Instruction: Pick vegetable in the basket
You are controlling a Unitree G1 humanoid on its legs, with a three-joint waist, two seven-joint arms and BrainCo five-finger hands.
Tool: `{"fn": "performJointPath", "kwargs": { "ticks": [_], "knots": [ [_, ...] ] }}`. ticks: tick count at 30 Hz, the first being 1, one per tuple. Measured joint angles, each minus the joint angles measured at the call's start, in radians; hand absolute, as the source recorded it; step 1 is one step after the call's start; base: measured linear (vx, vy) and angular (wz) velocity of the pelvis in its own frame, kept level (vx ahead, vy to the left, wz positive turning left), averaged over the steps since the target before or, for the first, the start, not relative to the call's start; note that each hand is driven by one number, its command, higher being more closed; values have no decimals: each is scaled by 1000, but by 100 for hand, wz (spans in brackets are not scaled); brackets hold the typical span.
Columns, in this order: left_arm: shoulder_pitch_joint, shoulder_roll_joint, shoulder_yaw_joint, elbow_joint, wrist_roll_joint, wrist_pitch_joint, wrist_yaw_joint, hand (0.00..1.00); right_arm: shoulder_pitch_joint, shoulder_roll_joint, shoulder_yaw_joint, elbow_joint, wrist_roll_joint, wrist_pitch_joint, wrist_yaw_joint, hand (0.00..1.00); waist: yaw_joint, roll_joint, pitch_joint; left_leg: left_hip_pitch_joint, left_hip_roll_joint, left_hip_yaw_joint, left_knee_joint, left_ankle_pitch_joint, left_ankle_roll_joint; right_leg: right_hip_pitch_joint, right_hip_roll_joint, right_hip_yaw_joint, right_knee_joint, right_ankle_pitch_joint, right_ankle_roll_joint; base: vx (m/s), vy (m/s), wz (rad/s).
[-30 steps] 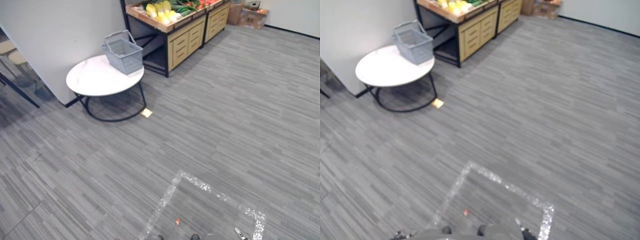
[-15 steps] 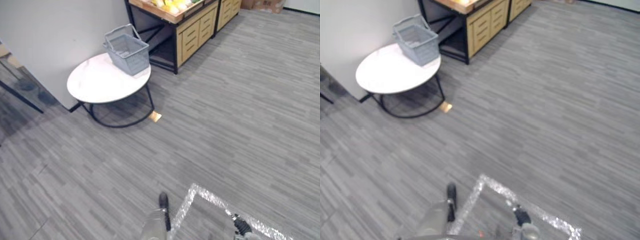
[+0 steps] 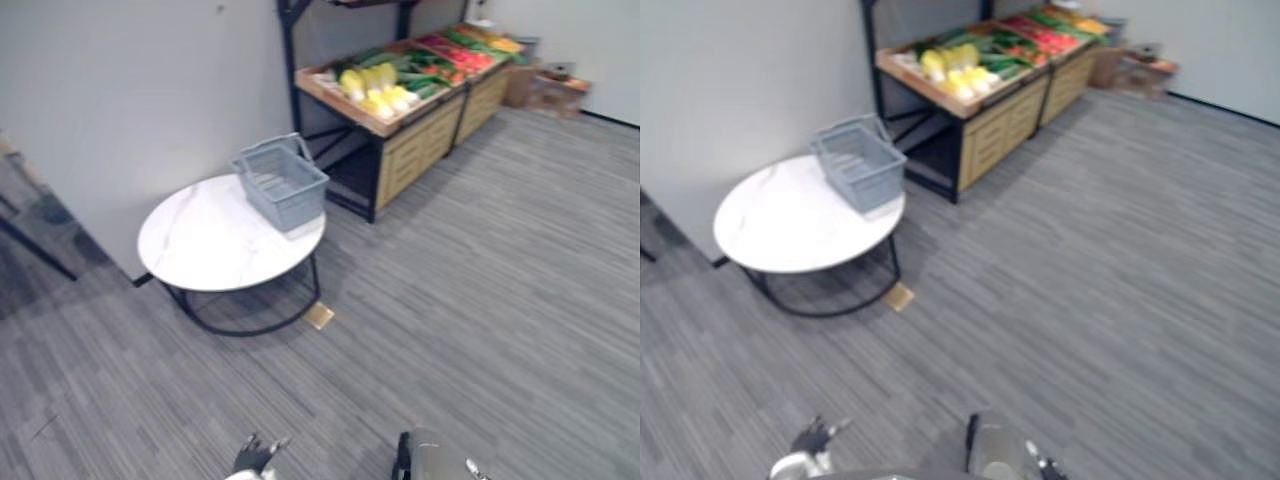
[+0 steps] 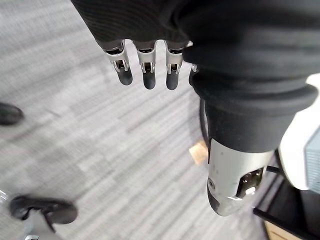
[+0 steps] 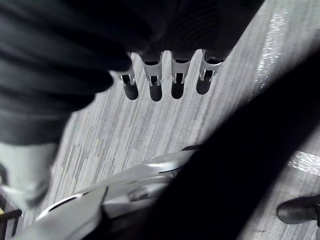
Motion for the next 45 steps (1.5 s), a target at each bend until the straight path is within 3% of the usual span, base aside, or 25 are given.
{"fn": "performJointPath", "kwargs": {
  "ticks": [1, 2, 3, 4, 8, 10, 11, 13, 15, 16, 18, 19, 21, 22, 23, 27, 29, 32, 33, 35, 37, 40, 42, 44, 45],
  "knots": [
    [1, -11, 1, -1, 0, -4, 0, 0, 1, 0, 16, -2, 0, 0, 0, 0, 1, -4, 0, 20, 4, -2, -11, -14, -8, 1, 0, 10, -82, 11, 1, 812, -336, 75],
    [12, -40, 17, 8, 0, -2, 0, 0, 1, -11, 34, -1, -4, 3, 2, 0, 2, -3, -4, 62, 22, -18, -12, -34, -13, 8, 15, 30, -101, 145, 3, 560, -238, 33],
    [10, -52, 34, 12, 1, -4, 0, 0, -2, -19, 37, -3, -4, 3, 2, 0, 1, 15, -5, 65, 38, -22, 1, -32, -13, 5, 23, 25, -67, 149, -3, 688, -301, 29],
    [-1, -70, 58, 24, 1, -3, -1, 0, -18, -36, 39, -5, -7, 3, 2, 0, 5, 45, -4, 58, 72, -23, 55, 8, -30, -3, 33, -5, 29, 49, -24, 532, -234, 18],
    [7, -94, 161, 49, 3, 10, -11, 0, -29, -56, 43, -4, -11, 7, 5, 0, 0, 83, -15, -57, 142, -52, 408, 180, -108, 85, 93, -53, 82, -85, -59, 698, -346, 3],
    [7, -98, 226, 46, 1, 12, -21, 0, -29, -55, 15, -6, -11, 8, 4, 0, 2, 88, -6, -225, 172, -97, 755, 365, -233, 192, 127, -72, 10, -111, -75, 490, -166, 7],
    [8, -91, 257, 42, -1, 14, -24, 0, -34, -52, 5, -4, -12, 9, 2, 0, 10, 92, -3, -315, 191, -70, 938, 371, -242, 278, 138, -81, -38, -120, -82, 617, -167, 6],
    [16, -69, 290, 46, -5, 21, -27, 0, -34, -52, -1, 9, -15, 11, 0, 0, 28, 76, 8, -408, 227, 42, 1058, 320, -179, 422, 139, -84, -136, -121, -84, 461, -111, 7],
    [52, -69, 320, 41, -9, 17, -27, 0, -37, -53, -20, 19, -13, 21, -6, 0, 34, 74, 9, -524, 249, 175, 999, 226, -106, 560, 124, -103, -250, -125, -68, 405, -56, 24],
    [52, -67, 330, 42, -17, 16, -24, 0, -39, -53, -34, 21, -10, 26, -7, 0, 36, 76, 9, -545, 246, 203, 952, 205, -106, 580, 119, -110, -268, -125, -61, 378, 13, 25],
    [52, -51, 303, 46, -20, 16, -17, 0, -54, -55, -56, 24, 3, 27, -6, 0, 53, 73, 9, -571, 202, 339, 615, 180, -97, 637, 93, -125, -321, -133, -33, 366, 74, 7],
    [52, -46, 290, 52, -19, 16, -16, 0, -61, -55, -55, 24, 9, 27, -6, 0, 54, 74, 9, -565, 185, 365, 520, 192, -82, 649, 89, -127, -331, -135, -27, 398, 123, -2],
    [55, -31, 250, 78, -17, 16, -15, 0, -81, -56, -42, 19, 34, 19, -3, 0, 55, 86, 4, -528, 124, 419, 127, 342, -67, 706, 96, -130, -375, -156, 12, 432, 182, 5],
    [58, -28, 243, 83, -19, 17, -16, 0, -82, -58, -40, 21, 38, 17, -1, 0, 59, 92, 1, -517, 117, 410, 83, 409, -18, 718, 104, -125, -382, -166, 24, 534, 245, 17],
    [58, -3, 224, 89, -15, 16, -18, 0, -96, -43, -19, 42, 48, 15, 2, 0, 58, 63, -12, -508, 70, 414, 65, 395, 38, 733, 81, -118, -396, -169, 19, 432, 197, 20],
    [64, 32, 196, 117, 1, 18, -20, 0, -116, -27, -24, 65, 48, 4, 6, 0, 59, 20, -24, -479, -8, 411, 39, 335, 64, 727, 21, -58, -341, -128, 4, 406, 227, 24],
    [94, 41, 180, 142, 3, 21, -20, 0, -95, -27, -40, 85, 48, 3, 6, 0, 57, 17, -40, -413, -49, 384, 0, 305, 65, 682, -11, -22, -149, -103, 10, 346, 192, 35],
    [110, 66, 106, 141, 16, 36, -21, 0, -50, -23, -65, 99, 45, 6, 10, 0, 44, 15, -32, -312, -82, 299, -27, 266, 61, 480, -45, 49, 394, 51, 145, 354, 123, 71],
    [110, 82, 68, 142, 25, 40, -23, 0, -39, -20, -63, 99, 38, 7, 13, 0, 27, 6, -28, -270, -85, 255, -26, 251, 58, 412, -49, 44, 546, 45, 135, 349, 49, 100],
    [109, 97, 39, 141, 28, 40, -23, 0, -25, -14, -65, 98, 36, 8, 15, 0, 27, -5, -19, -208, -85, 208, -29, 234, 39, 332, -56, 11, 637, 0, 79, 299, -5, 85],
    [108, 99, 34, 141, 30, 40, -22, 0, -26, -10, -74, 98, 36, 8, 14, 0, 24, -5, -20, -178, -81, 155, -30, 220, 26, 272, -66, -26, 549, -75, 81, 260, -72, 91],
    [90, 80, 81, 123, 31, 39, -18, 0, -32, -1, -103, 94, 37, 9, 12, 0, 29, -3, -20, -166, -73, 43, -28, 200, 13, 278, -60, -22, 154, -87, 55, 247, -166, 110],
    [99, 60, 153, 112, 31, 39, -19, 0, -35, 0, -100, 84, 38, 8, 12, 0, 36, -7, -21, -171, -55, 5, -24, 175, -3, 317, -38, 56, -152, -39, 48, 264, -301, 78],
    [121, 54, 228, 79, 38, 39, -20, 0, -23, 16, -57, 85, 40, 9, 7, 0, 41, -49, -42, -188, -29, 54, 2, 139, -38, 359, -55, 102, -295, 133, 53, 272, -383, 68],
    [127, 50, 251, 79, 40, 38, -20, 0, -21, 21, -46, 87, 42, 11, 7, 0, 41, -59, -45, -188, -16, 68, 13, 130, -53, 377, -61, 85, -310, 105, 107, 244, -380, 65]
  ]
}}
